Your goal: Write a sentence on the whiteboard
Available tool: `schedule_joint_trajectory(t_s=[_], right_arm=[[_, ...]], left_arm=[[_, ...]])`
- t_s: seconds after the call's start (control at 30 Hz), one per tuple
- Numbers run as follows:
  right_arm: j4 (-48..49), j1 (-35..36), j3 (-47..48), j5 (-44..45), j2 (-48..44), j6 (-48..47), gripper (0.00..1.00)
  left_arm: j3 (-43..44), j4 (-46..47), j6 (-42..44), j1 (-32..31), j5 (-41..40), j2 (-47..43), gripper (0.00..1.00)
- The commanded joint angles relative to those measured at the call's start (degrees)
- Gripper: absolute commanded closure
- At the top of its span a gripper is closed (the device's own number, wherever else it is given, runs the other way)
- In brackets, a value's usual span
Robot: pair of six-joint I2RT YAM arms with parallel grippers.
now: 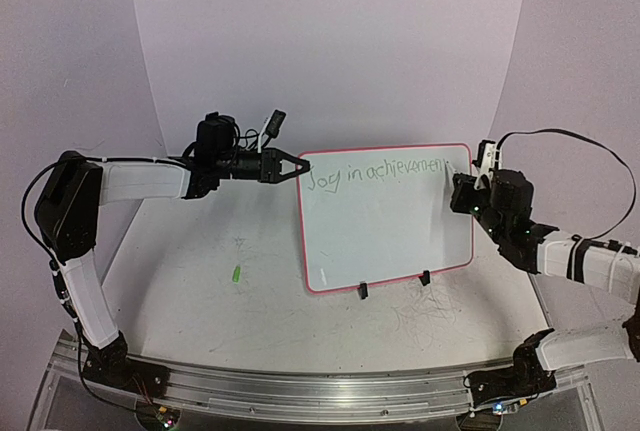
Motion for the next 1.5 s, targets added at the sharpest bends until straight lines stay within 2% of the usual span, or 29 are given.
schedule_joint_trajectory(t_s=[0.0,0.5,0.73,0.83,0.97,1.1,1.2,1.47], right_arm=[[2.4,-0.33,2.29,-2.9,0.85,-1.52,1.0],[5.07,-0.47,3.41,-0.77,4.56,-1.43,1.0],[2.06,-1.56,3.63,3.29,4.79,1.28,1.0],[1.88,-1.68,2.69,5.73,1.18,0.94,1.0],[2.47,-1.7,0.59,-0.03,-12.16,-2.24,1.0],[-7.65,-1.67,-1.07,-2.65,-19.71,-1.43,1.0],[-11.52,-1.67,-3.46,-5.14,-23.69,-2.28,1.0],[-12.31,-1.7,-2.39,-9.43,-22.51,-4.6,1.0]], left_arm=[[-0.39,-0.85,3.02,-1.45,-0.36,-1.82,1.0],[-0.28,-1.07,3.17,-1.45,-0.34,-1.71,1.0],[-0.37,-1.11,3.34,-1.45,-0.43,-1.94,1.0],[-0.46,-1.18,3.44,-1.45,-0.52,-2.13,1.0],[-0.55,-1.2,3.53,-1.45,-0.68,-2.2,1.0],[-0.28,-1.29,3.4,-1.45,-0.58,-1.95,1.0],[-0.11,-1.29,3.27,-1.45,-0.72,-1.96,1.0],[0.28,-1.38,2.12,-1.54,-1.73,-1.44,0.98]])
